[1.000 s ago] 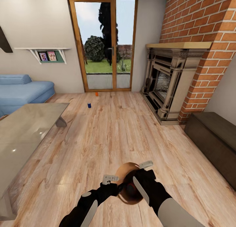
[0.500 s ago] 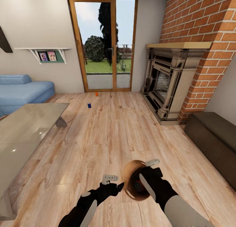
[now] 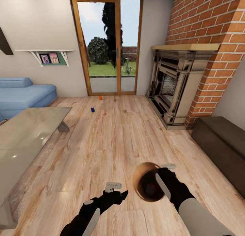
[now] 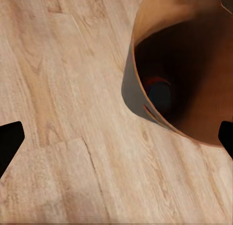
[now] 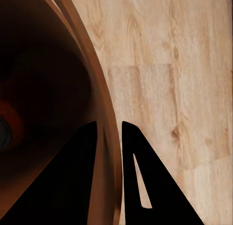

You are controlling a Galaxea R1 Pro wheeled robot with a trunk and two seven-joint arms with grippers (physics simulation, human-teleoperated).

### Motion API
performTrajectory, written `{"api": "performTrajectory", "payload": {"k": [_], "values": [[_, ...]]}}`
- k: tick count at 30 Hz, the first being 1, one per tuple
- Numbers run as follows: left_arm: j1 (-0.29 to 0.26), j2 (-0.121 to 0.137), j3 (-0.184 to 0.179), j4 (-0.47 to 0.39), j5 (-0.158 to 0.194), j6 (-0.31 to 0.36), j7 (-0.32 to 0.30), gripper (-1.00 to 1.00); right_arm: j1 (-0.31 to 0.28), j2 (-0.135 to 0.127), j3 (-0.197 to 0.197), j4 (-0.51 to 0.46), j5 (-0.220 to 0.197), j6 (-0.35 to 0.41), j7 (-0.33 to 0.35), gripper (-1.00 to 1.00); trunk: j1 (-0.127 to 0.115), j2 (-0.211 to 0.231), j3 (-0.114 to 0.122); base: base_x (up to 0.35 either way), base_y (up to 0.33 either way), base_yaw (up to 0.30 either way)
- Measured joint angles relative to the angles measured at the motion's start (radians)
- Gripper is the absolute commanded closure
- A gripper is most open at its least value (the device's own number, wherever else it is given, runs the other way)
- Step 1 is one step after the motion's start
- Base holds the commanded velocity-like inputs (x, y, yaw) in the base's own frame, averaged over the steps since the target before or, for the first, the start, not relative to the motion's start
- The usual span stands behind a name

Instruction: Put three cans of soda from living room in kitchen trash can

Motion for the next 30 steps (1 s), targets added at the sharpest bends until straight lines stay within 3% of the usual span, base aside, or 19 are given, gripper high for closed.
{"api": "performTrajectory", "payload": {"k": [4,10,19,30], "values": [[0.0,0.0,0.002,0.006,0.0,0.002,0.0,-1.0,-0.011,-0.01,-0.077,0.0,-0.017,-0.003,0.089,1.0,0.0,0.0,0.0,0.0,0.0,0.0],[0.0,0.001,0.006,0.01,-0.002,0.004,0.004,-1.0,-0.031,-0.024,-0.183,0.003,0.0,0.012,0.194,1.0,0.0,0.0,0.0,0.0,0.0,0.0],[-0.001,0.001,0.05,0.043,-0.003,0.014,0.057,-1.0,-0.037,-0.035,-0.211,0.004,-0.001,0.067,0.296,1.0,0.0,0.0,0.0,0.0,0.0,0.0],[-0.01,0.0,0.069,0.095,-0.001,0.052,0.172,-1.0,-0.037,-0.035,-0.212,0.013,0.019,0.121,0.318,1.0,0.0,0.0,0.0,0.0,0.0,0.0]]}}
